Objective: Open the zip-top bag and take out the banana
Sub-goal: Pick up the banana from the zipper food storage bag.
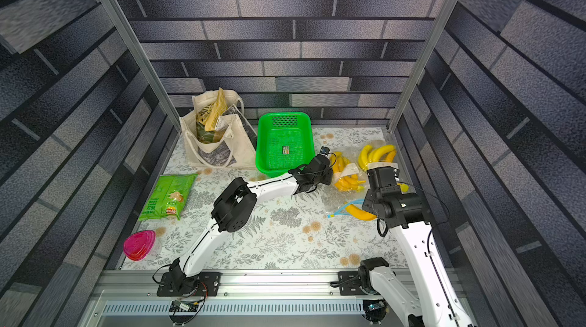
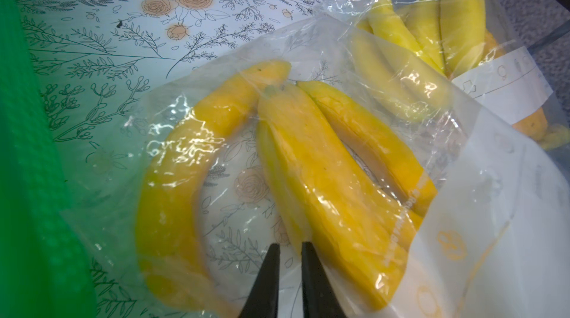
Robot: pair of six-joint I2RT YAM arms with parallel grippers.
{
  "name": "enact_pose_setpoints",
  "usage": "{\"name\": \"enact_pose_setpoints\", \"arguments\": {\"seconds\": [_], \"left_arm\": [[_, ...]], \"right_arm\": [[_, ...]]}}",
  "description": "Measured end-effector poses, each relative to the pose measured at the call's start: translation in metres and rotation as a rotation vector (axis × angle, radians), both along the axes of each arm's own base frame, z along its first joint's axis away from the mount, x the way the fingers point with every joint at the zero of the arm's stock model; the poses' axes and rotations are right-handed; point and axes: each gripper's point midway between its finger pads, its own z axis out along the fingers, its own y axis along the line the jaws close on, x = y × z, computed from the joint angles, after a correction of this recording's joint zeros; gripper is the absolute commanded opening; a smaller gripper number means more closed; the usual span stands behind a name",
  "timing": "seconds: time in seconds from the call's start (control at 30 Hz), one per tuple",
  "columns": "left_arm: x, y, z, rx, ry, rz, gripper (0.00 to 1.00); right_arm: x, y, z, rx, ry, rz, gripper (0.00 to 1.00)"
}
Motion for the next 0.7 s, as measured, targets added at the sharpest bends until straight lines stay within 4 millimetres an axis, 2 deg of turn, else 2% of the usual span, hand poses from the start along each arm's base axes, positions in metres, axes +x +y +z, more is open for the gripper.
{"name": "enact_pose_setpoints", "arguments": {"seconds": [0.27, 0.33, 0.43, 0.6, 0.7], "left_arm": [[-0.029, 0.005, -0.034, 0.08, 0.034, -0.04, 0.33], [-0.037, 0.009, -0.035, 0.091, 0.041, -0.047, 0.34], [-0.044, 0.012, -0.022, 0.083, 0.035, -0.053, 0.35], [-0.048, 0.016, 0.018, 0.029, -0.011, -0.053, 0.38], [-0.051, 0.026, 0.034, 0.013, -0.037, -0.041, 0.4]], "right_arm": [[-0.005, -0.002, 0.023, -0.046, 0.027, 0.058, 0.03], [-0.008, -0.003, 0.029, -0.056, 0.031, 0.074, 0.03], [-0.013, -0.003, 0.038, -0.063, 0.034, 0.096, 0.04], [-0.017, 0.002, 0.05, -0.039, 0.015, 0.133, 0.04], [-0.017, 0.009, 0.052, 0.0, 0.007, 0.158, 0.04]]}}
